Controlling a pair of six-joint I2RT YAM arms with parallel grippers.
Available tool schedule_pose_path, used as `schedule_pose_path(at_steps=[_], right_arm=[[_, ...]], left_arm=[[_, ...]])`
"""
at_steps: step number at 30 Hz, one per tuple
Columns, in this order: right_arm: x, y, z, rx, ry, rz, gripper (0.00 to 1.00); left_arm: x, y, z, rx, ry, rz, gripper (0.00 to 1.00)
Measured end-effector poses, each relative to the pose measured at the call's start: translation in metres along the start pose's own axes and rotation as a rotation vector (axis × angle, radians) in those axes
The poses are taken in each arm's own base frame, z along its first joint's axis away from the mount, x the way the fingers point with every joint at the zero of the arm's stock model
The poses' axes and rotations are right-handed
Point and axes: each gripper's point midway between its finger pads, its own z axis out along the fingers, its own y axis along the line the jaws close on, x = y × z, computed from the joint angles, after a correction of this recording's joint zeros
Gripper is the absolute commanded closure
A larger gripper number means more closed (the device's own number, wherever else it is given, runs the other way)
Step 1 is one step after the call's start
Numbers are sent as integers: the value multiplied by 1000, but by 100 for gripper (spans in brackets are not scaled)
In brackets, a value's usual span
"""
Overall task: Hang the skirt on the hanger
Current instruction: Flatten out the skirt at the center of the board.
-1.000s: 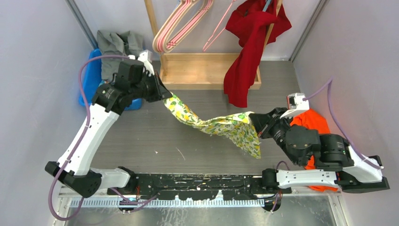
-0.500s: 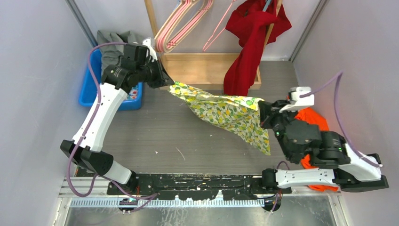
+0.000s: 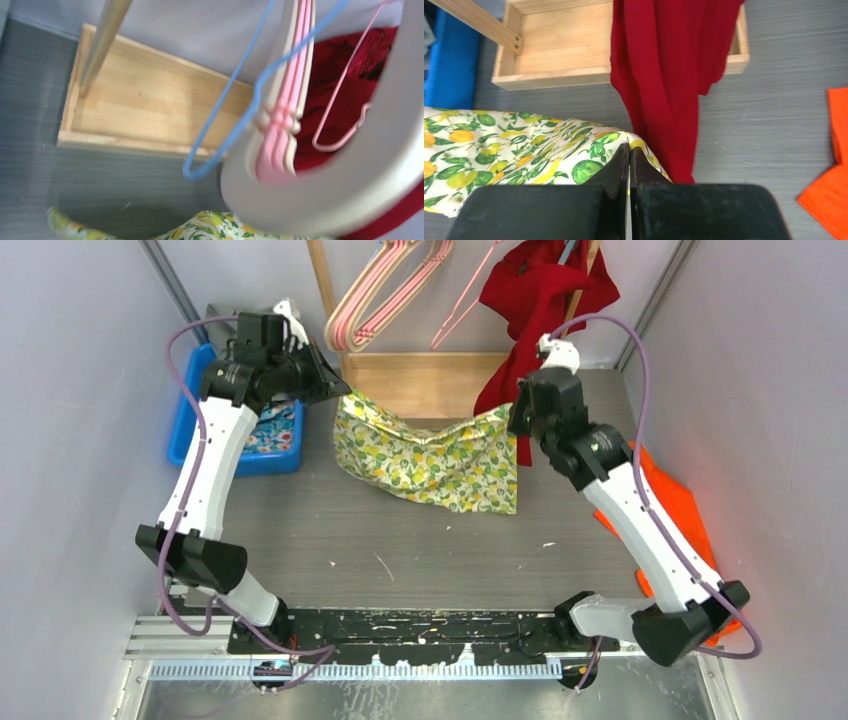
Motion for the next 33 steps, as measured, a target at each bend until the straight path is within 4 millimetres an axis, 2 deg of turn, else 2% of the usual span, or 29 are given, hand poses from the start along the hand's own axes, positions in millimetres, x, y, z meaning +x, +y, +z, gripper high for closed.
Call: schedule_pose_path(at_steps=[4,8,10,12,14,16,22,24,26,28,31,33], right_arm=[[-26,10,20,-82,10,53,99],[-53,28,11,-190,-36,79,99],[-55,34,3,-238,-50,86,99],[-43,35,-7,-283,-44,94,99],[-16,31,-15,-314,-15,105,99],[20,25,-18,-335,40,117,99],[164,5,-11,-349,324,160,99],[218,-4,-19,-341,436,181,99],[250,-8,-30,-350,505,198,98],[269,-8,-42,-374,545,219,95],[274,1,-58,-432,557,245,89],[273,6,-66,-461,555,251,75]], left_arm=[[-25,3,6,15,-31,-17,100],[-34,-1,-5,41,-59,-14,100],[-31,-3,-12,58,-69,-9,100],[-16,0,-19,76,-69,-7,100],[9,9,-25,81,-53,-15,100],[40,24,-30,72,-27,-34,100],[148,87,-24,-12,105,-116,99],[186,109,-20,-49,163,-155,97],[214,126,-20,-79,202,-174,97],[237,139,-22,-102,225,-188,95],[259,149,-28,-117,244,-204,91],[264,148,-32,-112,241,-205,85]])
